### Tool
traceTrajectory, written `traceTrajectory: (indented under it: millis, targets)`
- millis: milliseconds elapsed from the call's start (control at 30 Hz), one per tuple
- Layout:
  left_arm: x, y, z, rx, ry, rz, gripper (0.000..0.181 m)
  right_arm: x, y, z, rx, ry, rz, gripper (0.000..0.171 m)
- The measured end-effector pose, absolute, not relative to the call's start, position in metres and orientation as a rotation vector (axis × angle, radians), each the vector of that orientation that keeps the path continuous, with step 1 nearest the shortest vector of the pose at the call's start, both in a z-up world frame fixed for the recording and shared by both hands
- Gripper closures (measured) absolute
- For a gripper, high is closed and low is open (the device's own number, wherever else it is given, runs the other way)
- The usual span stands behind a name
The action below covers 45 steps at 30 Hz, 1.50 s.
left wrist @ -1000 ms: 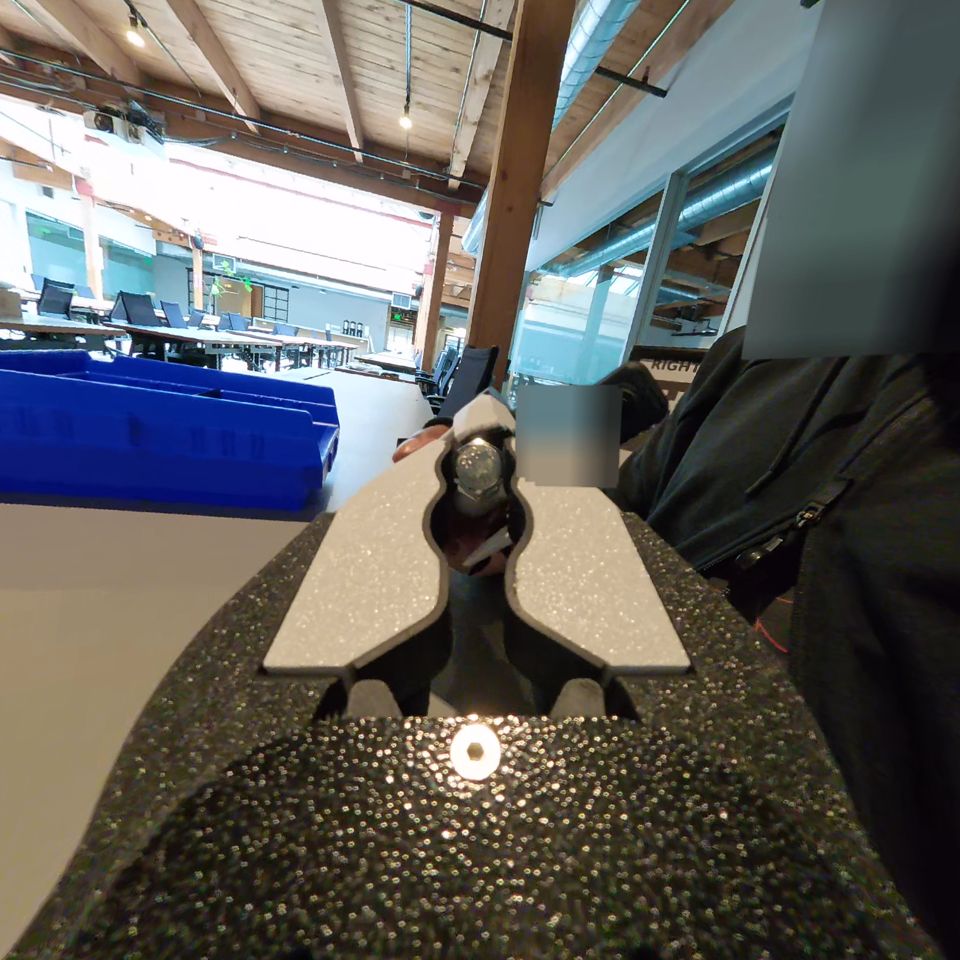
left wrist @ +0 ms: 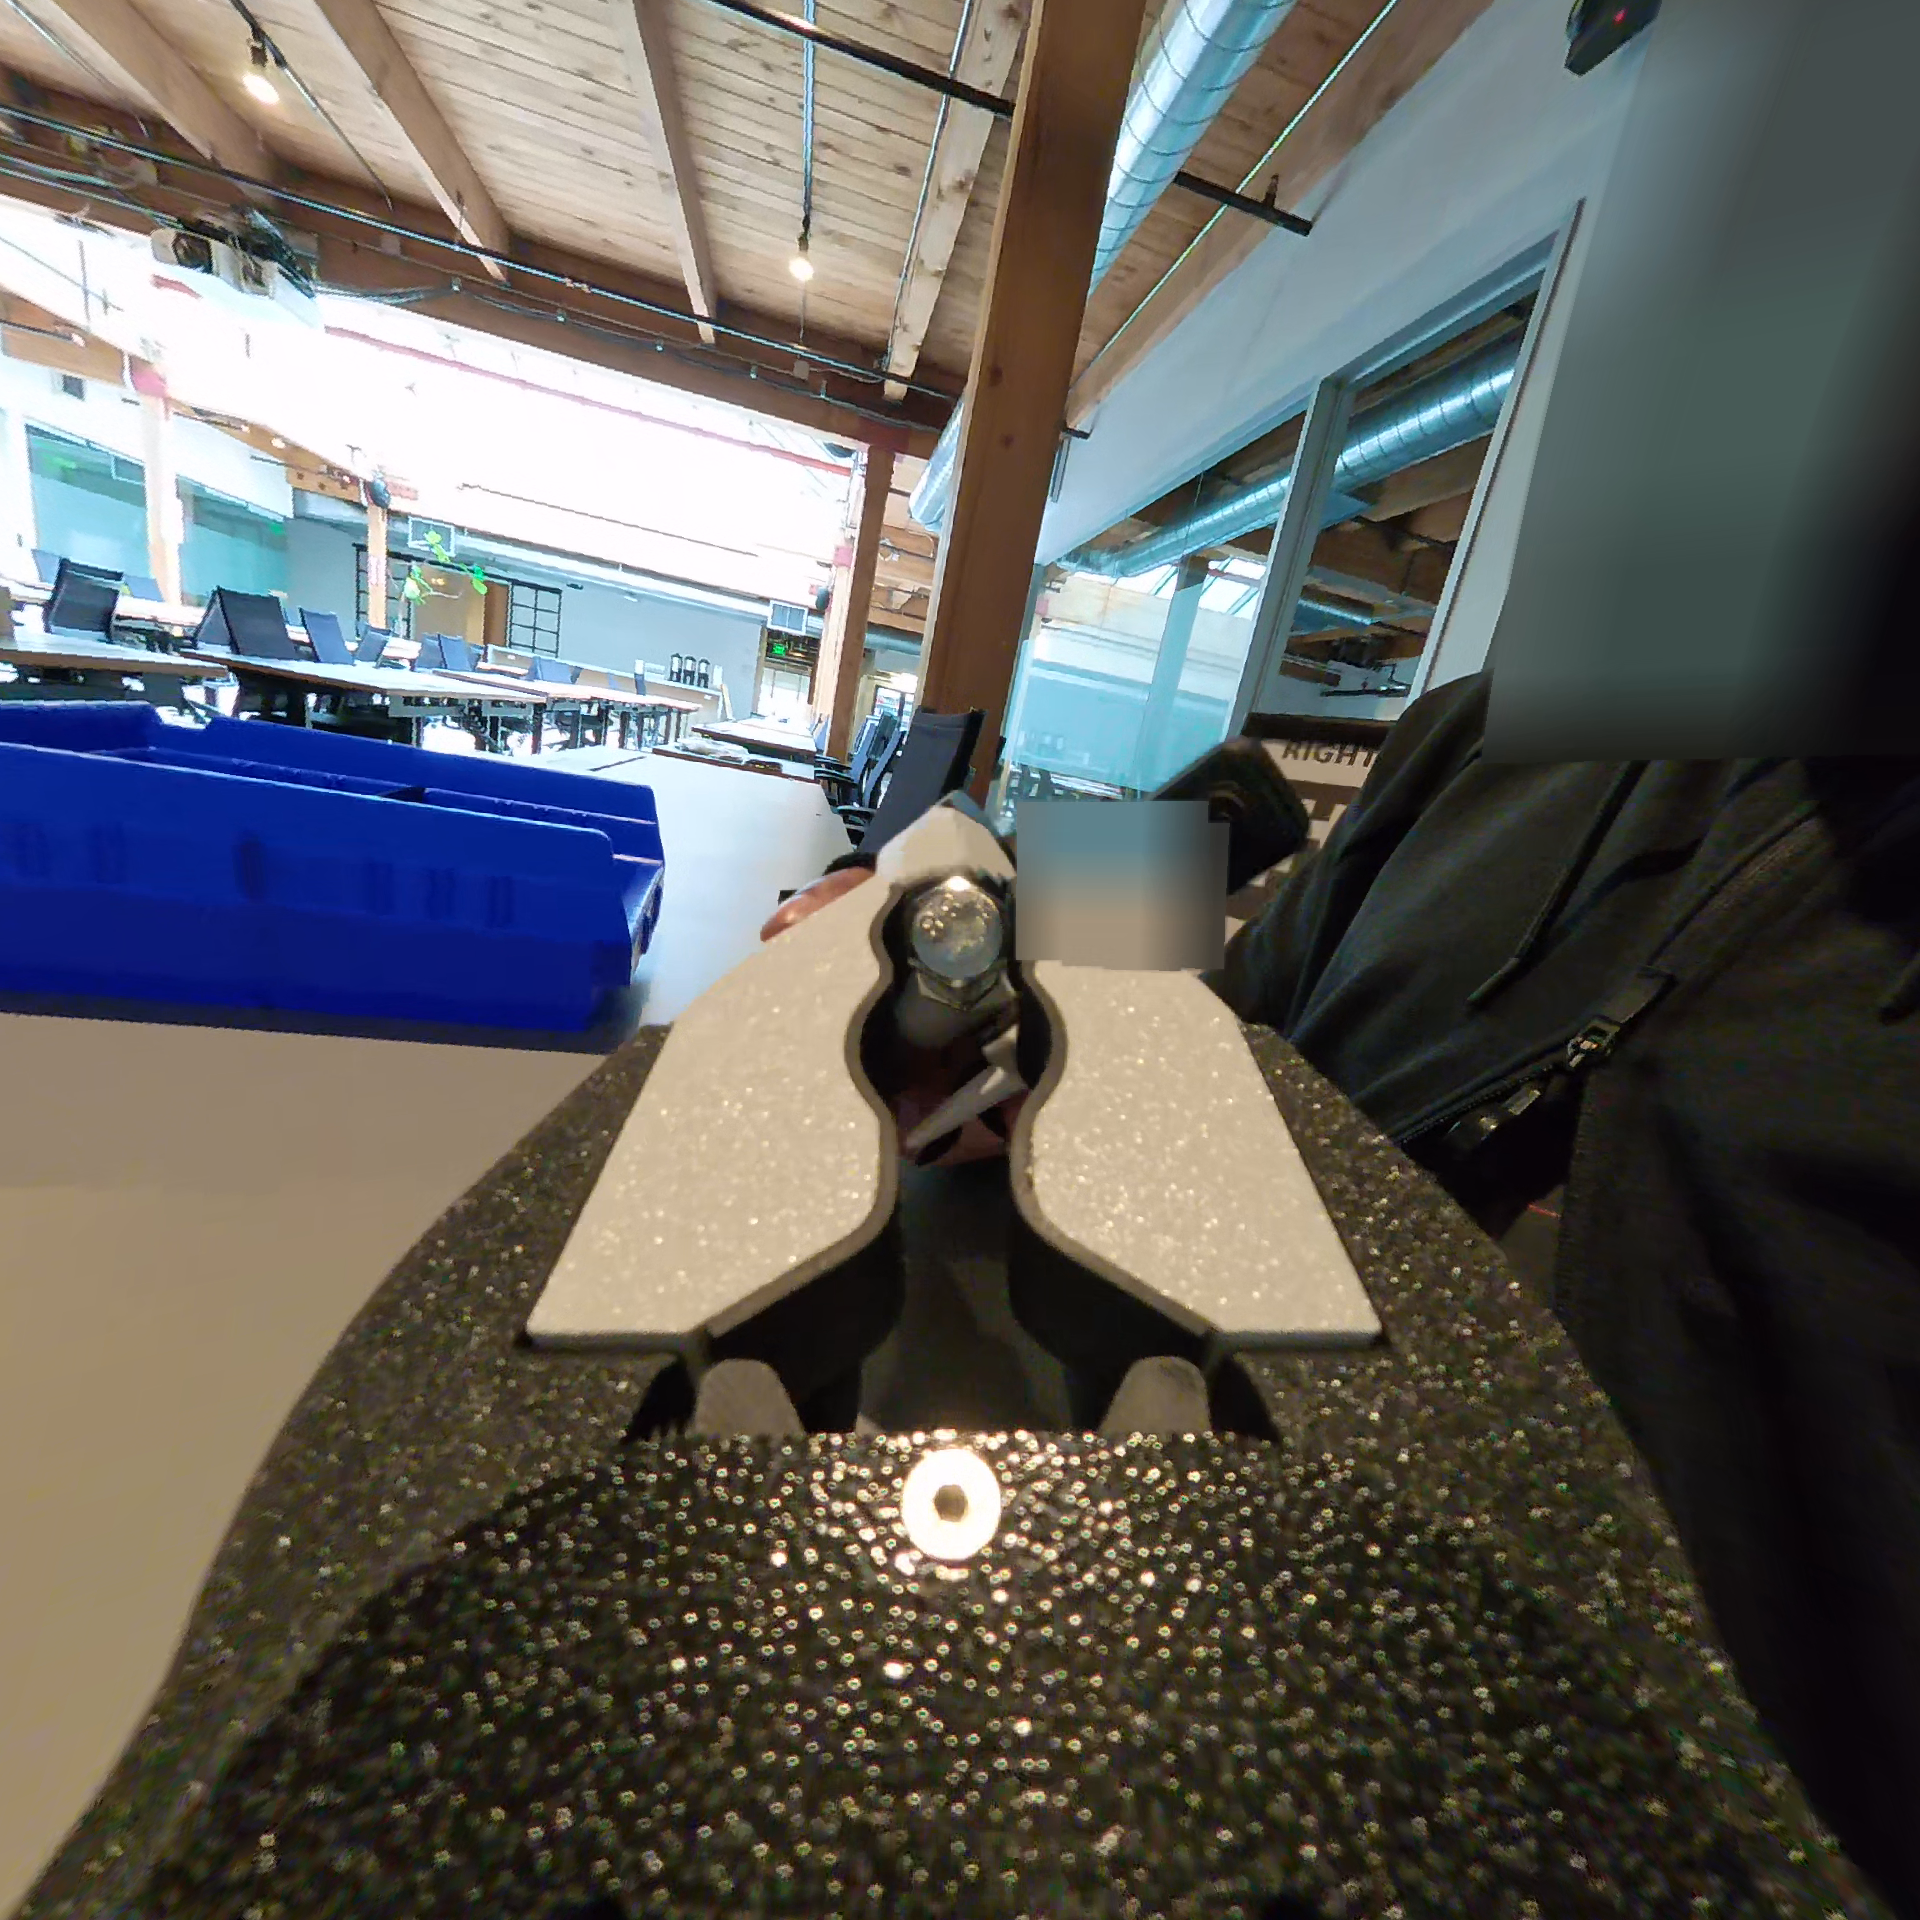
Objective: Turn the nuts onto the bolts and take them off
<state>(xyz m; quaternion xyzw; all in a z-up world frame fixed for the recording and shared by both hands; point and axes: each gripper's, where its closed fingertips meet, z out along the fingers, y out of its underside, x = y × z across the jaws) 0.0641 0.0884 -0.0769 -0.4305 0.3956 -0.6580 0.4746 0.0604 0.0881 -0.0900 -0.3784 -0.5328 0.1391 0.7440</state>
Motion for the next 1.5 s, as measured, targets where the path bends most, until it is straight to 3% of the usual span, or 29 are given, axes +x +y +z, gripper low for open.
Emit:
traceTrajectory:
  millis: [200, 367, 700, 900, 967, 1100, 1367, 1500]
  targets:
    - [0.060, 0.087, -0.070, -1.001, 0.954, -1.579, 0.164, 0.065, 0.085, -0.083, -0.996, -1.082, 0.898, 0.134]
    - [0.064, 0.084, -0.072, -0.997, 1.002, -1.493, 0.164, 0.067, 0.082, -0.080, -1.089, -1.025, 1.293, 0.139]
    - [0.064, 0.087, -0.073, -1.010, 0.991, -1.472, 0.164, 0.062, 0.084, -0.092, -1.125, -1.083, 1.205, 0.153]
    - [0.062, 0.093, -0.075, -1.056, 0.932, -1.611, 0.164, 0.062, 0.093, -0.093, -0.895, -1.159, 0.446, 0.153]
    - [0.060, 0.092, -0.074, -1.046, 0.928, -1.617, 0.165, 0.060, 0.092, -0.094, -0.877, -1.161, 0.386, 0.153]
    - [0.058, 0.091, -0.071, -1.016, 0.931, -1.601, 0.165, 0.060, 0.090, -0.092, -0.958, -1.130, 0.613, 0.136]
    - [0.059, 0.087, -0.067, -0.976, 0.966, -1.477, 0.164, 0.064, 0.080, -0.084, -1.119, -1.029, 1.357, 0.136]
    - [0.060, 0.085, -0.067, -0.963, 0.986, -1.437, 0.164, 0.064, 0.078, -0.084, -1.146, -1.010, 1.494, 0.138]
